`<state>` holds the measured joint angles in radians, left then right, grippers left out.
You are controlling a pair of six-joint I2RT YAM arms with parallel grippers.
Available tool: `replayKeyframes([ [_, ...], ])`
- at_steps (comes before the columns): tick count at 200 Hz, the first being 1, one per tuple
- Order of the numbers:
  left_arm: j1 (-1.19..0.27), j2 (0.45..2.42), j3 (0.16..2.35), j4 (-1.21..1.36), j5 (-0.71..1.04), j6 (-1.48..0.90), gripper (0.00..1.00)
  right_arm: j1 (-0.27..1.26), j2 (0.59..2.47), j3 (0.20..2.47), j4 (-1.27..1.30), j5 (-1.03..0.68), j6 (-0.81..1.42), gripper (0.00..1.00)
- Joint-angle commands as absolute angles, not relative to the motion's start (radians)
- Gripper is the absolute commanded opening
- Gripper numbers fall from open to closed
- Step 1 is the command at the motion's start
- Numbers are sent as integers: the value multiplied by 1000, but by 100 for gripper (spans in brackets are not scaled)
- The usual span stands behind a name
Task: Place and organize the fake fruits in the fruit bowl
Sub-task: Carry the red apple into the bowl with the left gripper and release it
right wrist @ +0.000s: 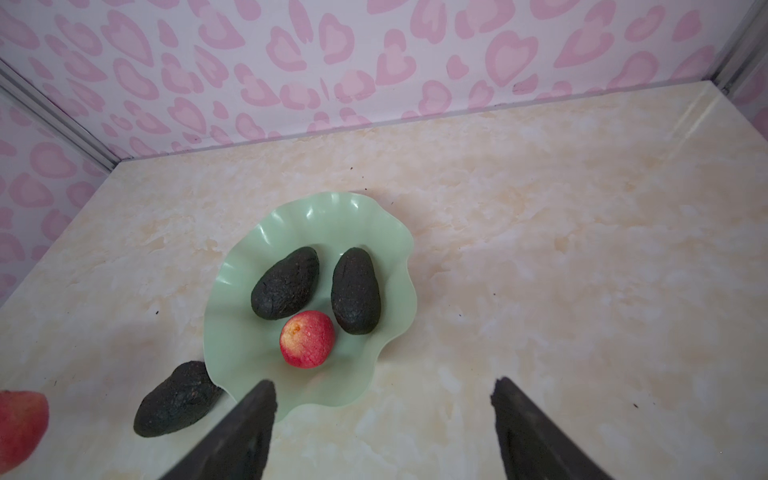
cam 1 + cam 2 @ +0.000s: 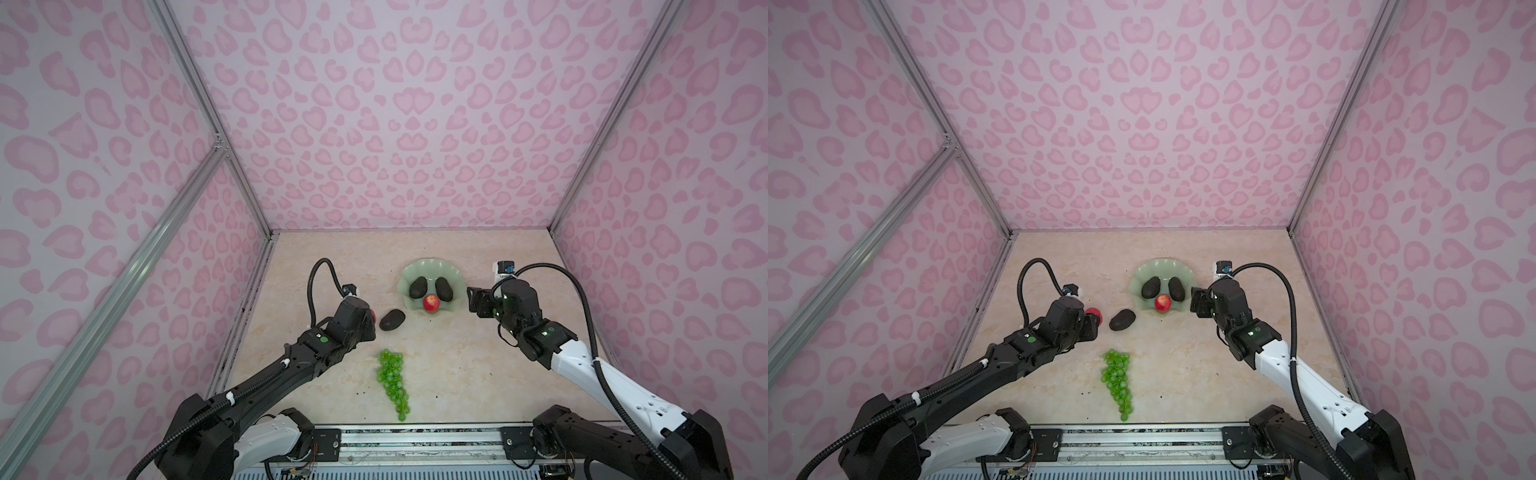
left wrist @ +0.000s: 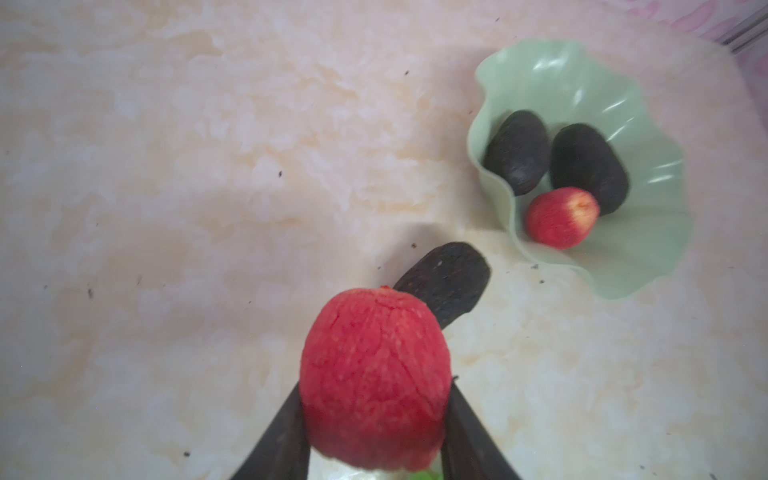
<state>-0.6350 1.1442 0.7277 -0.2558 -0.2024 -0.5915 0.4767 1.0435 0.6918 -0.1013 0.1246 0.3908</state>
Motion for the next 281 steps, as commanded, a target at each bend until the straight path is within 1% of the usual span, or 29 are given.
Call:
replayKeyframes([
  [1, -639, 1181, 834, -253, -156, -515, 41, 477, 996, 636, -103, 129, 415, 83],
  [23, -657, 1297, 969, -233, -152, -470, 41, 477, 916, 564, -103, 101, 433, 84],
  [79, -711, 1759, 1383, -221, -65, -388, 39, 479, 688, 452, -185, 117, 486, 84],
  [124, -722, 2013, 1589, -232, -49, -370, 38, 478, 588, 443, -263, 136, 490, 85],
  [153, -722, 2131, 1691, -235, -51, -370, 38, 479, 574, 449, -275, 137, 489, 85],
  [175, -722, 2209, 1768, -260, -87, -378, 38, 478, 566, 448, -278, 133, 492, 85],
  [233, -720, 2293, 1829, -275, -130, -390, 40, 477, 530, 437, -298, 135, 496, 85],
  [245, -718, 2298, 1828, -279, -128, -396, 41, 477, 525, 437, -297, 136, 496, 85],
  [256, -716, 2299, 1827, -282, -119, -401, 46, 479, 523, 434, -296, 137, 497, 85],
  [272, -715, 2288, 1821, -285, -113, -401, 59, 478, 529, 438, -295, 135, 497, 85],
  [281, -715, 2275, 1812, -276, -112, -400, 64, 479, 531, 440, -293, 134, 497, 85],
])
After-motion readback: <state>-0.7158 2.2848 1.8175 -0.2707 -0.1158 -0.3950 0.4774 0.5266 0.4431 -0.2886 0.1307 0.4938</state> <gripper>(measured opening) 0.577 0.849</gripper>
